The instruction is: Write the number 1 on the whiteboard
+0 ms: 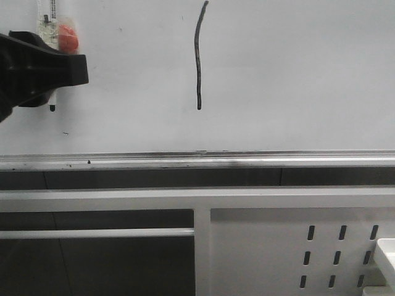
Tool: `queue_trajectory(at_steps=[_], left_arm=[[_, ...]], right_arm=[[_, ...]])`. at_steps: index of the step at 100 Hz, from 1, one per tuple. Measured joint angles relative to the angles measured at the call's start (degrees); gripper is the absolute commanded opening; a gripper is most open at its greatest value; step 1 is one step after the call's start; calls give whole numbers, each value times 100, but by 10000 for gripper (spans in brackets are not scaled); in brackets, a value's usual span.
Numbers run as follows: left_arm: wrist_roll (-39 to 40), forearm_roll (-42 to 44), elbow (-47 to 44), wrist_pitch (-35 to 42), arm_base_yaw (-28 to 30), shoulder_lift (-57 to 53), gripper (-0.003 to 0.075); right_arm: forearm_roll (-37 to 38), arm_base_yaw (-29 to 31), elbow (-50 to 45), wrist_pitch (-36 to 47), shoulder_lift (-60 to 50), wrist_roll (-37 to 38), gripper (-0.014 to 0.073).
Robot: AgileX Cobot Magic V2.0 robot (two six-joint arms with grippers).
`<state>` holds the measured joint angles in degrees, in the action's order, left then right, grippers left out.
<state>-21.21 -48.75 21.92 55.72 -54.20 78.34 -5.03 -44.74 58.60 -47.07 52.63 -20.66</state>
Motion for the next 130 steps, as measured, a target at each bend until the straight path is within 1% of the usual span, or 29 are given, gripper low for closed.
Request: queue_trajectory(at_steps=[25, 34, 55, 63, 72, 84, 103, 109, 117, 130], left_arm=[[10, 25, 0, 81, 0, -10, 326], [10, 35, -25, 108, -110, -10, 326], [10, -41, -381, 208, -768, -194, 326], [-4, -269, -565, 262, -1087, -402, 326], [-190, -613, -789, 418, -1381, -708, 325], [-727, -1283, -945, 536, -1718, -1173, 315], [-1814, -2085, -1012, 532, -2039, -1849, 269], [-2103, -2360, -1012, 430, -2138, -2019, 239], [-2528, -2724, -1014, 275, -2311, -2261, 187], [-3200, -2992, -1024, 72, -2590, -2589, 71]], right_arm=[[0, 0, 0, -30, 0, 0, -69], [0, 0, 0, -155, 0, 0, -69], [0, 0, -12, -321, 0, 0, -69], [0, 0, -24, -321, -68, 0, -69], [0, 0, -207, -87, -359, 13, -69], [0, 0, -850, 618, -1104, 177, -69], [0, 0, -2486, 1859, -2746, 190, -69], [0, 0, -2954, 2137, -3218, 199, -69], [0, 0, -3576, 2307, -3857, 199, -69], [0, 0, -4283, 2360, -4576, 212, -69]])
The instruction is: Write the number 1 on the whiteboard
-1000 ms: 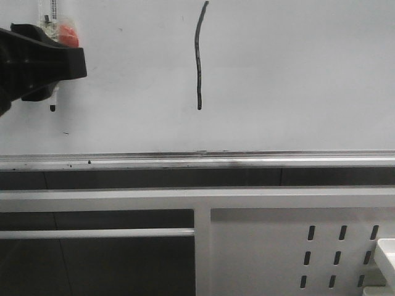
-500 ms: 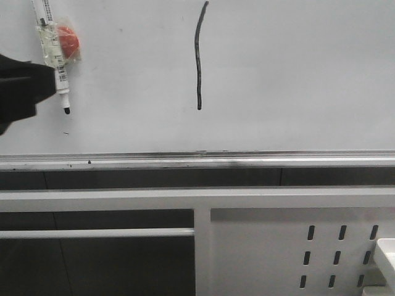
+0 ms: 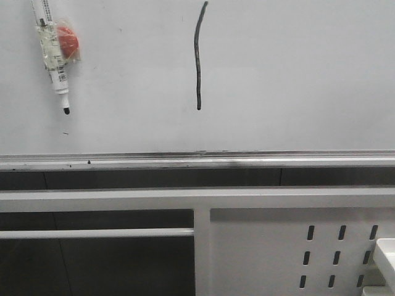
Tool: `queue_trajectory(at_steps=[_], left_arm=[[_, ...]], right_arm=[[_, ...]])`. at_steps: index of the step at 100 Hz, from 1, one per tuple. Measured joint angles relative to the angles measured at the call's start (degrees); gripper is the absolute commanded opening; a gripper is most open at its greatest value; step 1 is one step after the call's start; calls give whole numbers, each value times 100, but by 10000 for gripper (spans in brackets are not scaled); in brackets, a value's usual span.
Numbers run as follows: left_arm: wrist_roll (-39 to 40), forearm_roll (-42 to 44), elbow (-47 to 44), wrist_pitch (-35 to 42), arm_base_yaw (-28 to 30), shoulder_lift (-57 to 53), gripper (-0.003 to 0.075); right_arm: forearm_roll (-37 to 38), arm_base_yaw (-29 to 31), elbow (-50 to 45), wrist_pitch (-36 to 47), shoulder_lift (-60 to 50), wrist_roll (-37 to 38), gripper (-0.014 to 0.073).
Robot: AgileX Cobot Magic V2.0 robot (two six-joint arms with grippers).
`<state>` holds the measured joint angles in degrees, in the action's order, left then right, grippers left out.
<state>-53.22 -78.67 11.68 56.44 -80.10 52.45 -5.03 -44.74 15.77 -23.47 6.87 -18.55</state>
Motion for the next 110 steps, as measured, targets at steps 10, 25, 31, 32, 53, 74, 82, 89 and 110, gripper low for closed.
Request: queue_trajectory(at_steps=[10, 25, 31, 32, 53, 74, 82, 89, 110], left_arm=[[-411, -67, 0, -128, -201, -186, -6], [-611, -113, 0, -245, -345, -350, -20], [-622, -113, 0, -245, -367, -393, -20], [-622, -113, 0, -245, -367, -404, -20], [-607, -76, 0, -390, -367, -425, -20], [-752, -66, 0, -439, -367, -425, -20], [-800, -53, 0, -295, -367, -425, -20], [-828, 70, 0, 0, -367, -425, -20], [-847, 1369, 0, 829, -349, -539, -20]], right_arm=[[0, 0, -339, 0, -345, 17, -69], [0, 0, -444, 0, -438, 17, -69], [0, 0, -444, 0, -438, 17, -69], [0, 0, -444, 0, -438, 17, -69], [0, 0, -444, 0, -438, 17, -69], [0, 0, -445, 0, -438, 28, -69], [0, 0, -445, 0, -438, 28, -69], [0, 0, -445, 0, -438, 28, -69], [0, 0, -445, 0, -438, 28, -69]])
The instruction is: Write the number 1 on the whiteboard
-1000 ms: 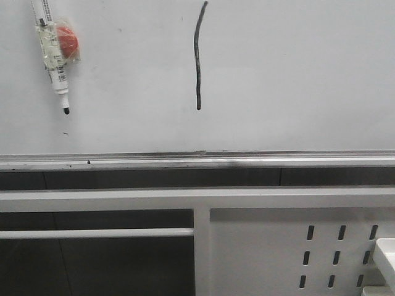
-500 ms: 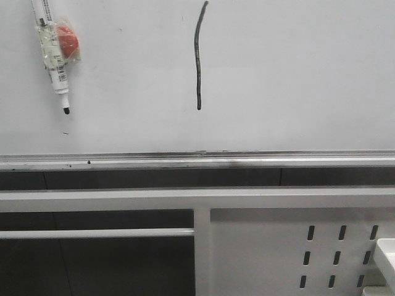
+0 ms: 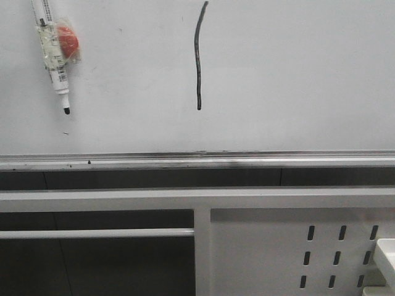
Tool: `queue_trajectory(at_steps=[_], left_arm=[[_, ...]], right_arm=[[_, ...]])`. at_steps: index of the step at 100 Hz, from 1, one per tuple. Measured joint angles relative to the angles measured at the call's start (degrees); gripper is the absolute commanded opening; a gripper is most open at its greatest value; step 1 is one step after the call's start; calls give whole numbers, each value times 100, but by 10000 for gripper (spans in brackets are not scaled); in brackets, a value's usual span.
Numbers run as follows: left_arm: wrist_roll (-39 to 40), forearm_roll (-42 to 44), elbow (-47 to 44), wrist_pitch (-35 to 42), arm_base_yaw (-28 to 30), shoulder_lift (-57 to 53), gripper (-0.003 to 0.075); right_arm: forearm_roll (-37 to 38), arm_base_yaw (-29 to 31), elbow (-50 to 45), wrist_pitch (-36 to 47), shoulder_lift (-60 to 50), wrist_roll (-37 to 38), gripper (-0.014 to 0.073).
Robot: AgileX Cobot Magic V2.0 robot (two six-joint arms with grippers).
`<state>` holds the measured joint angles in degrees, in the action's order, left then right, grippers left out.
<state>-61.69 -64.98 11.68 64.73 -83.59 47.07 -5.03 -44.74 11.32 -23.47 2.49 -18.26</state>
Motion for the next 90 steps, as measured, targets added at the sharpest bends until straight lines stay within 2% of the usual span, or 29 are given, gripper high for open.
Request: queue_trajectory(at_steps=[10, 19, 33, 43, 58, 72, 90], left_arm=[[150, 811, 0, -417, 372, -396, -20], [565, 1556, 0, -1366, 1043, -988, -20], [1921, 2606, 0, -3370, 2670, -1971, -20], [2939, 2816, 0, -4642, 4065, -2632, -20], [3422, 2820, 0, -6111, 5770, -3444, -20], [3458, 3013, -30, -6969, 6937, -3716, -20], [3462, 3398, -463, -7290, 7956, -4117, -20]], right_arm=[[0, 0, 0, 0, 0, 0, -69], [0, 0, 0, 0, 0, 0, -69], [0, 0, 0, 0, 0, 0, -69], [0, 0, 0, 0, 0, 0, -69], [0, 0, 0, 0, 0, 0, -69], [0, 0, 0, 0, 0, 0, -69], [0, 0, 0, 0, 0, 0, -69]])
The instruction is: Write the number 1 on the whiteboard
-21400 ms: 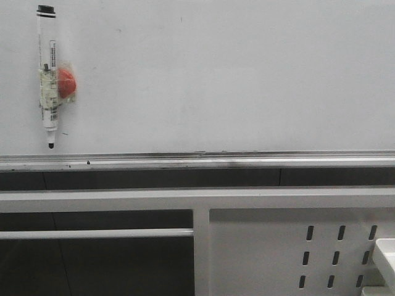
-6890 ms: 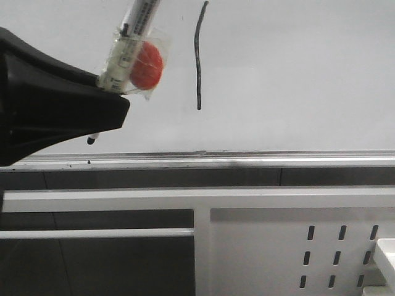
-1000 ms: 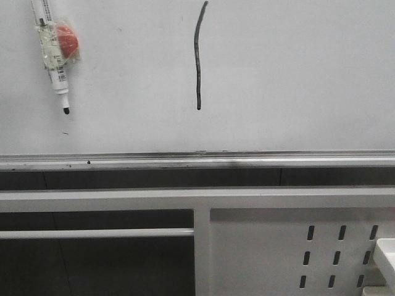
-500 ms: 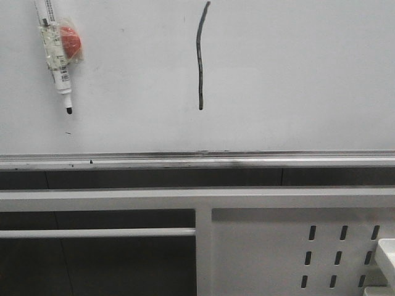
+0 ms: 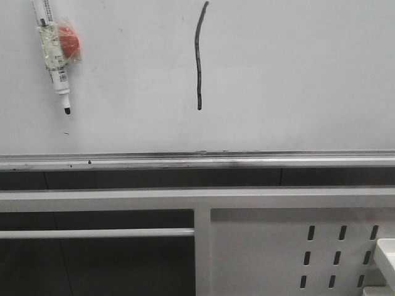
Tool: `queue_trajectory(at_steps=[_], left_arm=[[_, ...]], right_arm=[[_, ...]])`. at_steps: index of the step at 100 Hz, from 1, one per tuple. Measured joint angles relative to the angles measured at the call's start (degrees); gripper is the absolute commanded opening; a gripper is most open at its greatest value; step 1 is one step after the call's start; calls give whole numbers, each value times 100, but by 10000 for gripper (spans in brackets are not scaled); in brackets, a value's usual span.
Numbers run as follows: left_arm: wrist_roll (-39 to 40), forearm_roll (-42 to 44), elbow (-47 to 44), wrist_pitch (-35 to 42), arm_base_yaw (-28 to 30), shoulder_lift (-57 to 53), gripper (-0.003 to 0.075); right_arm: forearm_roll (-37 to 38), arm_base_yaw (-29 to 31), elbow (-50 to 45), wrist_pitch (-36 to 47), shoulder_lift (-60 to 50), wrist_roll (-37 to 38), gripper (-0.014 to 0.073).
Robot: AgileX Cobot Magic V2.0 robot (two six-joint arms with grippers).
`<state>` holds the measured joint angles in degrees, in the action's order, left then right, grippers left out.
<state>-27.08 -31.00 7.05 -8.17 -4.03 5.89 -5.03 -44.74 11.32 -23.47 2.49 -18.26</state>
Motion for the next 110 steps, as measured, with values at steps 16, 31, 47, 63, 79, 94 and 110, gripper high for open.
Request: queue_trajectory(at_steps=[16, 31, 47, 63, 79, 94, 110], left_arm=[[501, 990, -487, -54, 446, -474, -20], [1820, 2458, -731, -32, 541, -618, -20], [2708, 3159, -731, -465, 568, -618, -20], [2832, 3262, -731, -1087, 567, -618, -20], [2831, 3264, -731, -1097, 567, -618, -20], [2831, 3253, -731, -1100, 567, -618, -20], [2831, 3245, -731, -1110, 567, -618, -20]], right_arm=[[0, 0, -9, 0, 0, 0, -69], [0, 0, -9, 0, 0, 5, -69], [0, 0, -9, 0, 0, 5, -69], [0, 0, -9, 0, -6, 5, -69], [0, 0, -9, 0, -6, 5, -69], [0, 0, -9, 0, -6, 5, -69], [0, 0, -9, 0, -6, 5, -69]])
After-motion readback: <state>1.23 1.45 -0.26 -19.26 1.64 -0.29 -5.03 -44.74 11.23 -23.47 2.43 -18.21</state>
